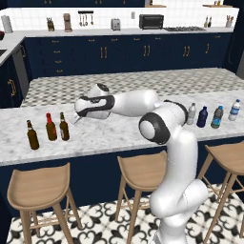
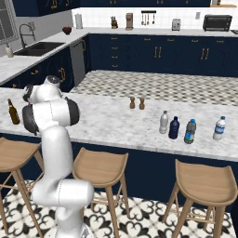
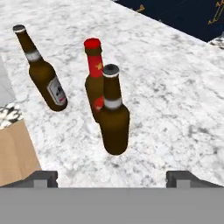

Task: Move the plastic bottles in the middle to the plastics group, and the glass bottles in the middle to the glass group.

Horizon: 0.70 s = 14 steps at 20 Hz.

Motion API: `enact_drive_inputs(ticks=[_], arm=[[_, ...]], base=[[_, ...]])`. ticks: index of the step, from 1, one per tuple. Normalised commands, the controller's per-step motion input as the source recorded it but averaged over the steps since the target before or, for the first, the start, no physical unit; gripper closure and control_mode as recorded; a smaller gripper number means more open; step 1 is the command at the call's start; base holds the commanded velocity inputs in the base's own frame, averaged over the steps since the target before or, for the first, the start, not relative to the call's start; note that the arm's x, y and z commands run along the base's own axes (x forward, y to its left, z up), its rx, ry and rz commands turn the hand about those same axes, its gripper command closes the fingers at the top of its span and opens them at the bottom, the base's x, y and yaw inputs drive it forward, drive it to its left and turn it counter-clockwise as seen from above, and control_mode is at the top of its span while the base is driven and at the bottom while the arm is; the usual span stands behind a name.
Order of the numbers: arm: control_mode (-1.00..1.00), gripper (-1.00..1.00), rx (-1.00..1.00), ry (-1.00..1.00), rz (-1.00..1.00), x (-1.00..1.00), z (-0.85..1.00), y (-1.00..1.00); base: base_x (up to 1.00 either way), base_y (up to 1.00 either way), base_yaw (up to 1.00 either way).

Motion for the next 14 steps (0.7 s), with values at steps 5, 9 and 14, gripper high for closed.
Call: enact_drive_inputs(ticks=[5, 9, 14], arm=[[-1.00, -1.00, 0.08, 0.00, -0.22, -0.35, 0.51, -1.00], [-1.00, -1.00, 0.01, 0.00, -0.29, -0.29, 0.47, -0.92], [-1.00, -1.00, 0.00, 0.00, -0.41, -0.34, 0.37, -0.86]], base=[[0.00, 0.00, 0.00], [0.00, 0.00, 0.00], [0.00, 0.00, 0.00]])
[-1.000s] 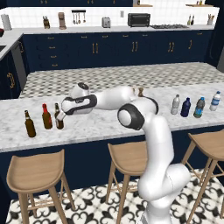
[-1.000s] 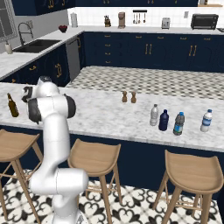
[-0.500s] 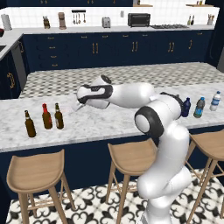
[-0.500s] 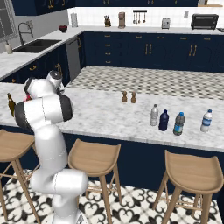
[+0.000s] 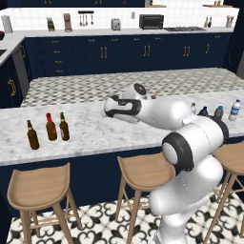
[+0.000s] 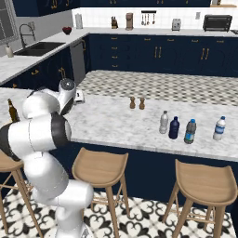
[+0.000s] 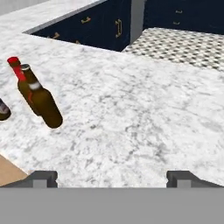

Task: Move the plastic bottles in the middle to the plastics group, and the glass bottles in the middle to the glass group.

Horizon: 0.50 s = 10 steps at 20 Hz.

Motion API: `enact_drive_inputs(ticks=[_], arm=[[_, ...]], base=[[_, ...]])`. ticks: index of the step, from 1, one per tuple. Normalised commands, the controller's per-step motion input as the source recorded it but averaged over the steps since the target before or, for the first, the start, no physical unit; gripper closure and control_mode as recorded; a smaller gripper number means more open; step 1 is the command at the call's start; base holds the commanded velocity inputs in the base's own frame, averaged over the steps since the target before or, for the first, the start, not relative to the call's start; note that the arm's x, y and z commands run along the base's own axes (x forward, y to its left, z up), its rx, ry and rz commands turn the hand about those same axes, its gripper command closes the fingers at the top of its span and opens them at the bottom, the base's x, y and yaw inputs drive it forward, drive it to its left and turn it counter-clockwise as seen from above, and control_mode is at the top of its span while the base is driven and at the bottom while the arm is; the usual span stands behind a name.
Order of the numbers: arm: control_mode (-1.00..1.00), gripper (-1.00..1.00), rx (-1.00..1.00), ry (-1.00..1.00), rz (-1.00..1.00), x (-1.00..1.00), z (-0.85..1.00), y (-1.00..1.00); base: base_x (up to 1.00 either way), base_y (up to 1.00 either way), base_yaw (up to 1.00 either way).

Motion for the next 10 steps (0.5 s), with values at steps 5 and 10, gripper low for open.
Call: enact_drive_inputs(ticks=[5, 10], arm=[[-1.00, -1.00, 0.00, 0.01, -0.45, -0.38, 0.17, -0.69], [-1.00, -1.00, 0.00, 0.05, -0.40, -0.39, 0.38, -0.74]], base=[[0.00, 0.00, 0.00], [0.00, 0.00, 0.00]])
